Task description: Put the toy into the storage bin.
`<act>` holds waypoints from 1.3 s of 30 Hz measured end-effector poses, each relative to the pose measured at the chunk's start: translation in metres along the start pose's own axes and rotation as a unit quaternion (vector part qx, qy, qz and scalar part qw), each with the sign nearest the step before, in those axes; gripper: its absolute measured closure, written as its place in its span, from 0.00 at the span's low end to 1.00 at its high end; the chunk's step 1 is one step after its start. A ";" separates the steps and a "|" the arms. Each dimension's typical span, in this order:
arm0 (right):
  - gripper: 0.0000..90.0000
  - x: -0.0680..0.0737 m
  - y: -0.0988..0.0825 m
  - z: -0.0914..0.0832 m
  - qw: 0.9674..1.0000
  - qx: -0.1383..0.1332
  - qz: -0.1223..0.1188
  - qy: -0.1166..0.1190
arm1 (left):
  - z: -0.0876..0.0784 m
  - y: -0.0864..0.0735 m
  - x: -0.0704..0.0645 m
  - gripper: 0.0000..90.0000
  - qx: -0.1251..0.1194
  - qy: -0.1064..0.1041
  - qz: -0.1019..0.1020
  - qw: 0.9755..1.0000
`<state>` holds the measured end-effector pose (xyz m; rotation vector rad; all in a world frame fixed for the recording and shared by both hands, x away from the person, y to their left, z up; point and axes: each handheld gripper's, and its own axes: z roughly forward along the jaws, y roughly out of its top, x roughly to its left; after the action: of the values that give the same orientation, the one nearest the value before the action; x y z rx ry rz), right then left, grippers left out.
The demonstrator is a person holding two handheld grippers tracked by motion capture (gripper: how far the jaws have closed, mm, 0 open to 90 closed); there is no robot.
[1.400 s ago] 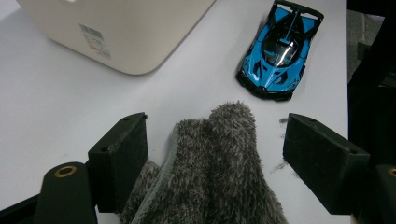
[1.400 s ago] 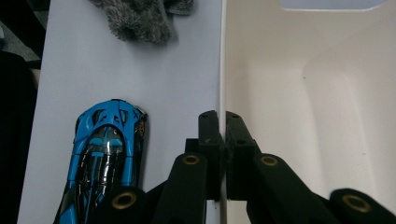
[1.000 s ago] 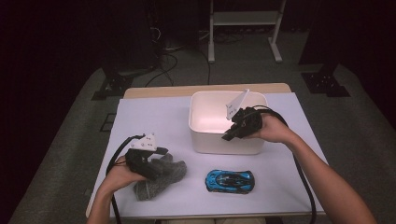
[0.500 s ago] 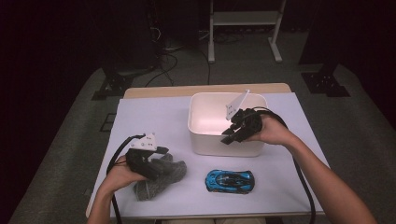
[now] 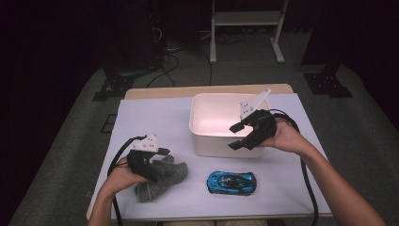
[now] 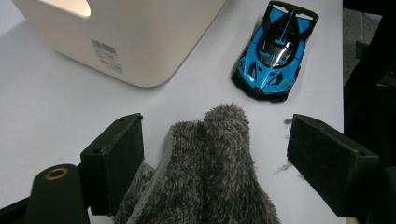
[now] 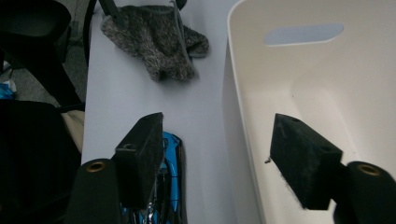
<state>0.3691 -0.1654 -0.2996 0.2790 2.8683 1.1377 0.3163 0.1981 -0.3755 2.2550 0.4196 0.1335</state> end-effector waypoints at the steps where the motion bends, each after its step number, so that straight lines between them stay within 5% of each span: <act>1: 0.35 0.003 0.000 -0.002 1.000 -0.004 0.000 0.000 | 0.000 0.000 0.000 0.20 0.000 0.000 0.000 1.000; 14: 0.26 0.041 -0.015 -0.006 0.999 -0.037 -0.011 0.015 | 0.000 0.001 -0.003 0.19 0.002 0.003 0.002 1.000; 39: 0.18 0.062 -0.077 0.063 1.000 0.014 0.017 0.022 | 0.000 0.002 -0.004 0.16 -0.001 0.007 0.003 1.000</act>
<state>0.3031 -0.1663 -0.3966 0.3101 2.9307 1.1252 0.3131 0.1953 -0.3735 2.2540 0.4186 0.1523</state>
